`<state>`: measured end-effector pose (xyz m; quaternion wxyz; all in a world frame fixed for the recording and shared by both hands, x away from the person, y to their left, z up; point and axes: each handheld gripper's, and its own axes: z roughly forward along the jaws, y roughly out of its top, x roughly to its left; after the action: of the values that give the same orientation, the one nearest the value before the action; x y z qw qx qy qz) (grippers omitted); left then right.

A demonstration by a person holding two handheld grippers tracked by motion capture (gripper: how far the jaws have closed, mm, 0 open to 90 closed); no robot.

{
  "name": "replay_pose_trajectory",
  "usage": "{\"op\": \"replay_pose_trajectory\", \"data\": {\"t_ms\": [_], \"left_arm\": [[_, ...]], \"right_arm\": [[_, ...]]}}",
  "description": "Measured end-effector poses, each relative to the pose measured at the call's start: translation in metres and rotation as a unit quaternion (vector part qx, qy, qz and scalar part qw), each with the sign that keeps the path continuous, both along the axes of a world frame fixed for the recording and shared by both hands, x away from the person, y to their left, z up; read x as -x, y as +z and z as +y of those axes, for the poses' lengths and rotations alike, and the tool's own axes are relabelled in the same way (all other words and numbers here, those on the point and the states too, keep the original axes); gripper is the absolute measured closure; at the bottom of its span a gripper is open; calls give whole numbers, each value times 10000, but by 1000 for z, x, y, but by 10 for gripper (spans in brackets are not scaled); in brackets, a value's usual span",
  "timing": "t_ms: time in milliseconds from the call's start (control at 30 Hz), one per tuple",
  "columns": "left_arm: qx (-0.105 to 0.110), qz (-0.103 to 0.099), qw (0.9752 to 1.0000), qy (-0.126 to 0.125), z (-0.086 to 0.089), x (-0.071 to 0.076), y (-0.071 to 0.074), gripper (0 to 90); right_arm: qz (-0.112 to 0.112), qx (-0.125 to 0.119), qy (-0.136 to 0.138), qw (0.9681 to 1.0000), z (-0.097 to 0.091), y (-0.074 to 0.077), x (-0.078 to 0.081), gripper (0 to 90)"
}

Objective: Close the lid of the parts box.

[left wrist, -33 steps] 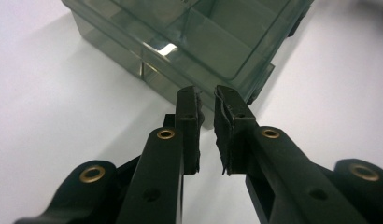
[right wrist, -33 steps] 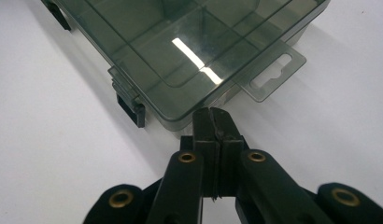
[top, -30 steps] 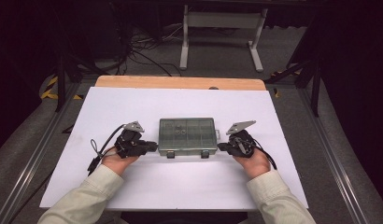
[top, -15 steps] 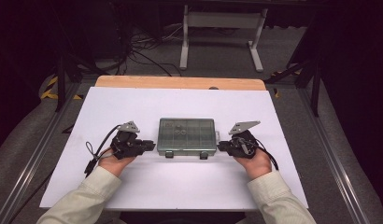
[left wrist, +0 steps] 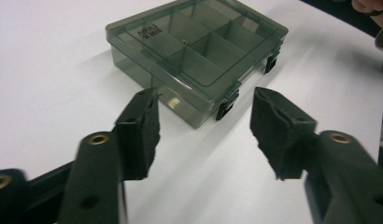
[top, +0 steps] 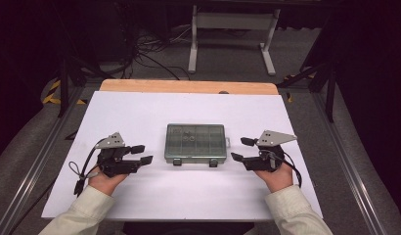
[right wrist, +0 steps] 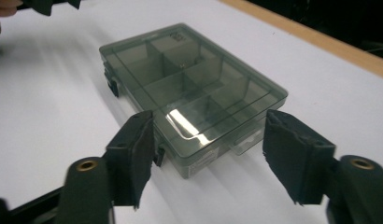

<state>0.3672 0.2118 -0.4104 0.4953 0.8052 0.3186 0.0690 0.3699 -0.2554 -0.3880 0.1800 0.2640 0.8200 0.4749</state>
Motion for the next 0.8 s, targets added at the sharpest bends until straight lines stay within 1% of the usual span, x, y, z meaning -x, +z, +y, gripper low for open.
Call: {"op": "replay_pose_trajectory", "data": {"t_ms": [100,200,233,267,300,367,400,433,500,533,600,667,700,733,767,800], "left_arm": [[94,-161,9998,108,9,5,0,319],[151,-301,9991,240,16,10,-1,242],[212,-331,9989,256,19,11,-2,232],[280,-410,9984,274,22,13,-3,222],[307,-421,9982,292,24,14,-3,204],[377,-501,9975,323,29,17,-4,176],[428,-560,9969,349,33,19,-5,171],[486,-605,9963,372,35,21,-7,161],[541,-723,9951,412,40,24,-9,145],[558,-807,9942,442,42,25,-10,130],[603,-1020,9916,525,47,27,-12,104],[694,-1134,9895,566,51,29,-14,98],[793,-1165,9883,585,54,30,-15,94],[845,-1196,9874,594,56,30,-16,88],[869,-1254,9864,611,58,30,-18,84],[887,-1269,9860,624,59,31,-19,80]], "right_arm": [[-179,-149,-105,9997,-6,1,4,197],[-298,-307,-171,9989,-12,0,8,142],[-335,-338,-195,9987,-14,0,8,118],[-366,-366,-213,9984,-16,-1,9,91],[-409,-367,-189,9983,-18,-2,11,69],[-466,-422,-211,9978,-22,-3,13,52],[-490,-452,-210,9976,-23,-3,13,45],[-583,-496,-218,9968,-24,-4,15,39],[-682,-540,-227,9960,-27,-5,17,25],[-717,-594,-235,9954,-28,-7,18,17],[-772,-664,-244,9945,-31,-10,19,2],[-809,-748,-267,9936,-34,-12,21,1],[-829,-776,-276,9931,-36,-13,21,0],[-882,-838,-284,9922,-38,-15,22,0],[-932,-910,-289,9911,-40,-16,23,0],[-974,-955,-277,9903,-42,-17,23,0]]}}
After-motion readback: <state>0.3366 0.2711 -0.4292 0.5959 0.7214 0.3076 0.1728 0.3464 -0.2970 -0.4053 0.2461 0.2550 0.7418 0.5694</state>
